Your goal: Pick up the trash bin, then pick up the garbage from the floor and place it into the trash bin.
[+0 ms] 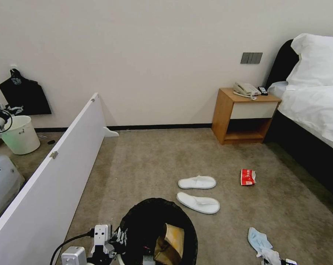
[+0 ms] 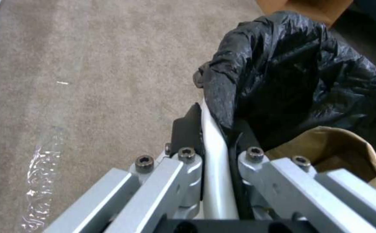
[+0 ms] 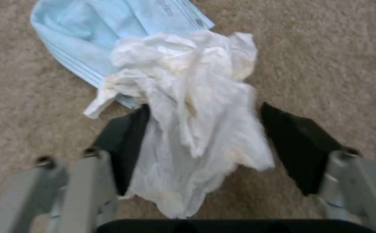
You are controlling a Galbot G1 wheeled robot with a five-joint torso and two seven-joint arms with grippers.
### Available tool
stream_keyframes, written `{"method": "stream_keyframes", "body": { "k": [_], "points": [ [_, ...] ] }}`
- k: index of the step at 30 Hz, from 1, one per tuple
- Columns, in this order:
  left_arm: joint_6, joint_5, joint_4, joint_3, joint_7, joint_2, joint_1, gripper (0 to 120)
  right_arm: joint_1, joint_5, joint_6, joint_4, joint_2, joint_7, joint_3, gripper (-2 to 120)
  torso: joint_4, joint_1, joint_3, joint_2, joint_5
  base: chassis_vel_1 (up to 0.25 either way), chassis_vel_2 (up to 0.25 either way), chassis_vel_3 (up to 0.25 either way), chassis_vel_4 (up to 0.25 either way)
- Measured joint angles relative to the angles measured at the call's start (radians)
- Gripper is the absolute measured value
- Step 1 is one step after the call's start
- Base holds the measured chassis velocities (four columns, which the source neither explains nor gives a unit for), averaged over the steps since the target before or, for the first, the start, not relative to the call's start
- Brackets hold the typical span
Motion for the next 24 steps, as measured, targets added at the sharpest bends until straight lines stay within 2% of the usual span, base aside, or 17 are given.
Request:
{"method": "stream_keyframes", "body": {
  "k": [2, 4, 5, 7, 8, 10, 11, 12, 13, 16, 17, 18, 22, 24],
  "points": [
    [0.000, 0.001, 0.001, 0.000, 0.000, 0.000, 0.000, 4, -0.001, 0.000, 0.000, 0.001, 0.000, 0.000, 0.000, 62, 0.0000, 0.000, 0.000, 0.000, -0.0001, 0.000, 0.000, 0.000, 0.000],
    [0.000, 0.002, 0.002, 0.001, 0.000, -0.001, 0.000, 4, -0.001, -0.006, 0.001, 0.001, 0.001, -0.002, 0.000, 51, 0.0000, 0.000, 0.000, 0.000, -0.0001, 0.000, 0.000, 0.000, 0.000],
    [0.000, 0.002, 0.002, 0.001, 0.000, -0.001, 0.000, 4, -0.001, -0.006, 0.001, 0.001, 0.001, -0.002, 0.000, 51, 0.0000, 0.000, 0.000, 0.000, -0.0001, 0.000, 0.000, 0.000, 0.000],
    [0.000, 0.003, 0.002, 0.001, 0.000, -0.001, 0.000, 4, -0.001, -0.010, 0.004, 0.001, 0.002, -0.004, 0.001, 41, 0.0000, 0.000, 0.000, 0.000, -0.0001, 0.000, 0.000, 0.000, 0.000],
    [0.000, 0.003, 0.002, 0.001, 0.000, -0.001, 0.000, 4, -0.001, -0.010, 0.004, 0.001, 0.002, -0.004, 0.001, 41, 0.0000, 0.000, 0.000, 0.000, -0.0001, 0.000, 0.000, 0.000, 0.000],
    [0.000, 0.004, 0.002, 0.002, 0.000, -0.001, 0.001, 4, -0.003, -0.019, 0.012, 0.006, 0.001, -0.009, 0.005, 30, 0.0000, 0.000, 0.000, 0.000, 0.0001, 0.000, 0.000, 0.000, 0.000],
    [0.000, 0.004, 0.002, 0.002, 0.000, -0.001, 0.001, 4, -0.003, -0.019, 0.012, 0.006, 0.001, -0.009, 0.005, 30, 0.0000, 0.000, 0.000, 0.000, 0.0001, 0.000, 0.000, 0.000, 0.000],
    [0.000, 0.006, 0.002, 0.003, 0.000, 0.000, 0.001, 4, -0.004, -0.023, 0.016, 0.009, 0.001, -0.010, 0.008, 22, 0.0000, 0.000, 0.000, 0.000, 0.0000, 0.000, 0.000, 0.000, 0.000],
    [0.000, 0.006, 0.002, 0.003, 0.000, 0.000, 0.001, 4, -0.004, -0.023, 0.016, 0.009, 0.001, -0.010, 0.008, 22, 0.0000, 0.000, 0.000, 0.000, 0.0000, 0.000, 0.000, 0.000, 0.000],
    [0.001, 0.007, 0.003, 0.004, 0.000, 0.000, 0.002, 4, -0.012, -0.028, 0.023, 0.028, -0.002, -0.011, 0.015, 8, 0.0000, 0.000, 0.000, 0.000, 0.0001, 0.000, 0.000, 0.000, 0.000],
    [0.001, 0.007, 0.003, 0.004, 0.000, 0.000, 0.002, 4, -0.012, -0.028, 0.023, 0.028, -0.002, -0.011, 0.015, 8, 0.0000, 0.000, 0.000, 0.000, 0.0001, 0.000, 0.000, 0.000, 0.000],
    [0.001, 0.007, 0.002, 0.004, 0.000, 0.000, 0.003, 4, -0.021, -0.028, 0.025, 0.046, -0.004, -0.011, 0.020, 1, -0.0001, 0.000, 0.000, 0.000, 0.0000, 0.000, 0.000, 0.000, 0.000],
    [0.001, 0.007, 0.001, 0.004, 0.000, 0.001, 0.007, 4, -0.045, -0.037, 0.041, 0.101, -0.007, -0.011, 0.035, 0, -0.0001, 0.000, 0.000, 0.000, 0.0001, 0.000, 0.000, 0.000, 0.000],
    [0.001, 0.007, -0.001, 0.004, 0.000, 0.002, 0.010, 4, -0.072, -0.054, 0.089, 0.176, -0.011, -0.025, 0.054, 0, -0.0004, 0.000, 0.000, 0.000, -0.0001, 0.000, 0.000, 0.000, 0.000]
  ]
}}
